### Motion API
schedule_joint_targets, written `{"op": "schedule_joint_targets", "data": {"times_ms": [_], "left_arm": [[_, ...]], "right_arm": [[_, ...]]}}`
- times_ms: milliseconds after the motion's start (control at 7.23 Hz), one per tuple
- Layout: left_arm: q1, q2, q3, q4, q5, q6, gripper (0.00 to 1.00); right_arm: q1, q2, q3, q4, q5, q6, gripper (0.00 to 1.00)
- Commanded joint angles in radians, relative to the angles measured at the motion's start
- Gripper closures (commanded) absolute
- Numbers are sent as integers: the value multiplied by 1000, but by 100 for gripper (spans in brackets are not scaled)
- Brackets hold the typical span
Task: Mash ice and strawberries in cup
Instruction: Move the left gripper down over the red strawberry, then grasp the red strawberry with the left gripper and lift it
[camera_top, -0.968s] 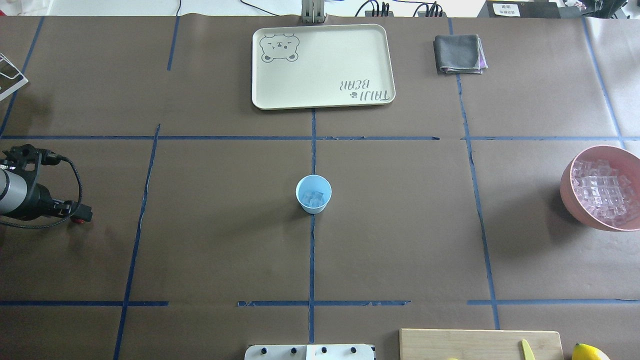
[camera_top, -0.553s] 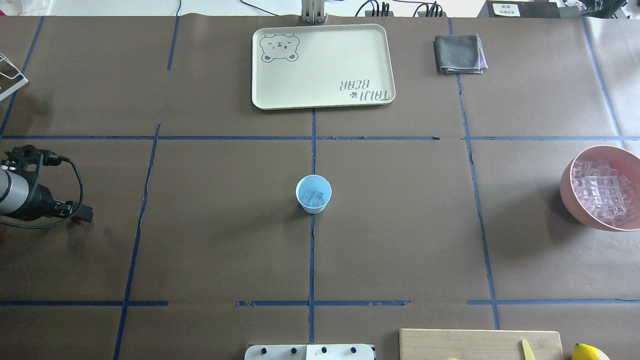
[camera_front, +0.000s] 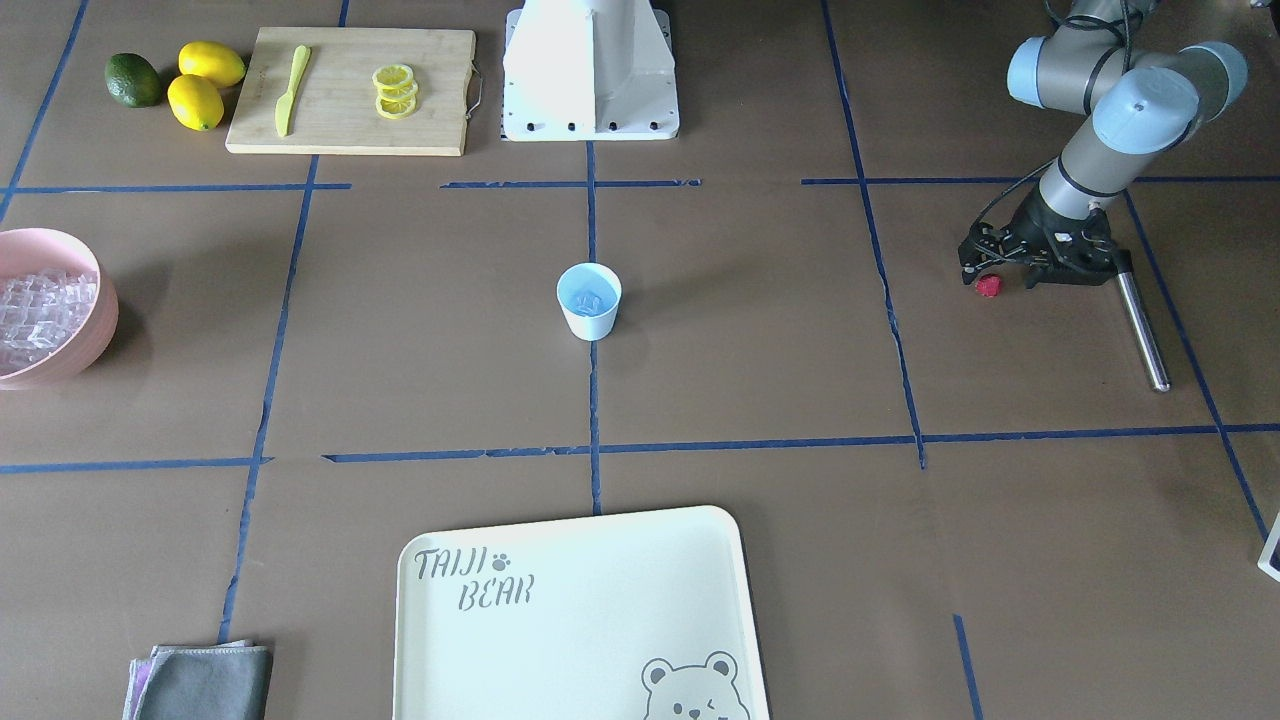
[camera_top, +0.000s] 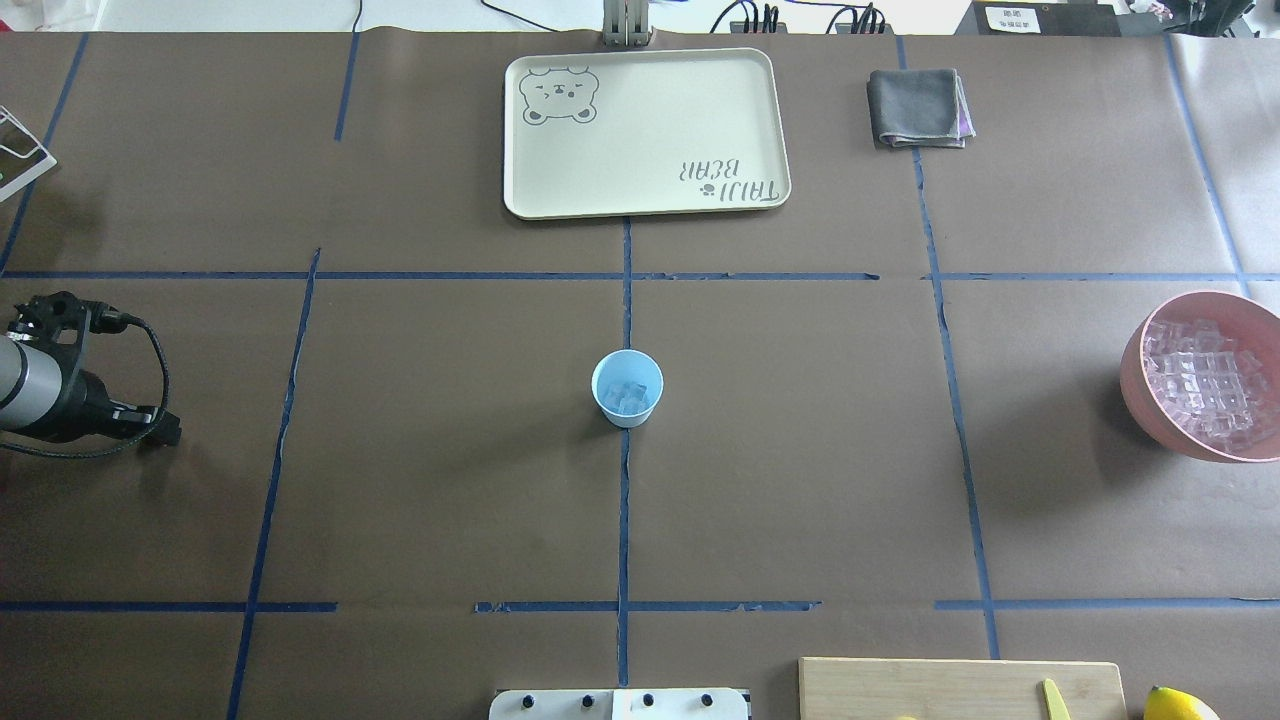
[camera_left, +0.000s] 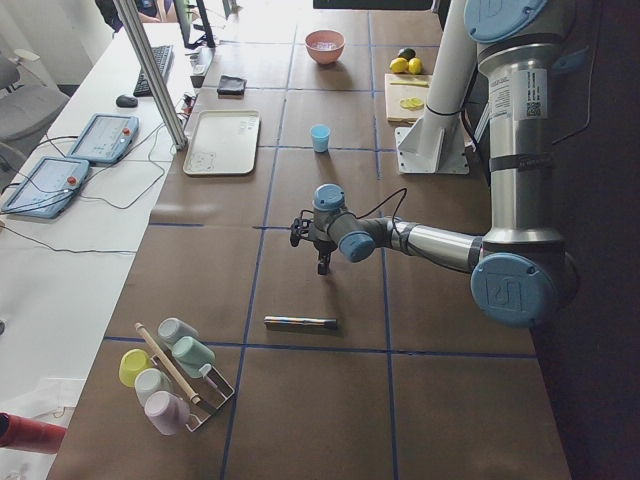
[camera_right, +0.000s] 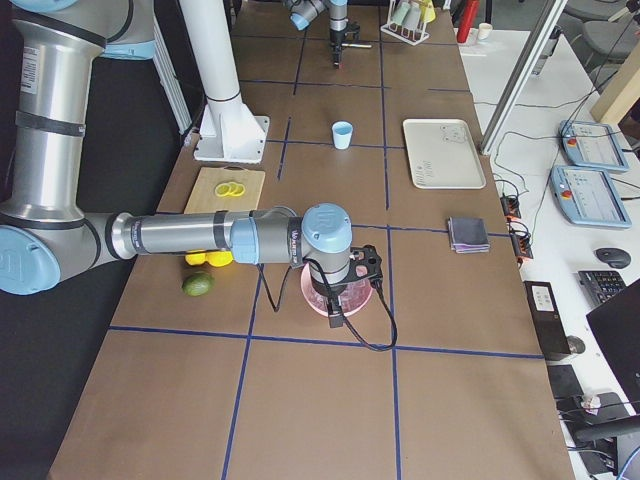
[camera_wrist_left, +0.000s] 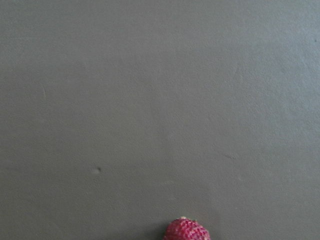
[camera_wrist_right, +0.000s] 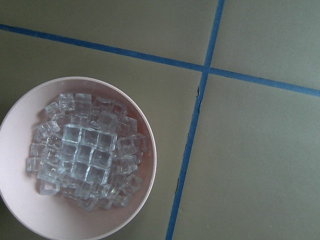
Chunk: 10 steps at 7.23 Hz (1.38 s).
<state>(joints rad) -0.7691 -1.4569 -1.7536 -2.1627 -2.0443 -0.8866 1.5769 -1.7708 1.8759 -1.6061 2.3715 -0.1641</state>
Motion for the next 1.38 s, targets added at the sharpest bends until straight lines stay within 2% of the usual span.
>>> {"op": "schedule_joint_targets", "data": {"times_ms": [0, 277, 691, 830, 968, 1245], "left_arm": [[1, -2, 0, 4, 1, 1, 86], [1, -2, -6, 4, 1, 5, 99], [-10, -51, -64, 93, -36, 5, 100], [-10, -119, -101, 213, -40, 5, 100], [-12, -252, -122, 398, -39, 5, 100], [-1, -530, -103, 646, -37, -9, 100]], "right_arm": [[0, 1, 0, 0, 0, 0, 0], [0, 1, 0, 0, 0, 0, 0], [0, 1, 0, 0, 0, 0, 0], [0, -1, 2, 0, 0, 2, 0], [0, -1, 2, 0, 0, 2, 0], [0, -1, 2, 0, 0, 3, 0]]}}
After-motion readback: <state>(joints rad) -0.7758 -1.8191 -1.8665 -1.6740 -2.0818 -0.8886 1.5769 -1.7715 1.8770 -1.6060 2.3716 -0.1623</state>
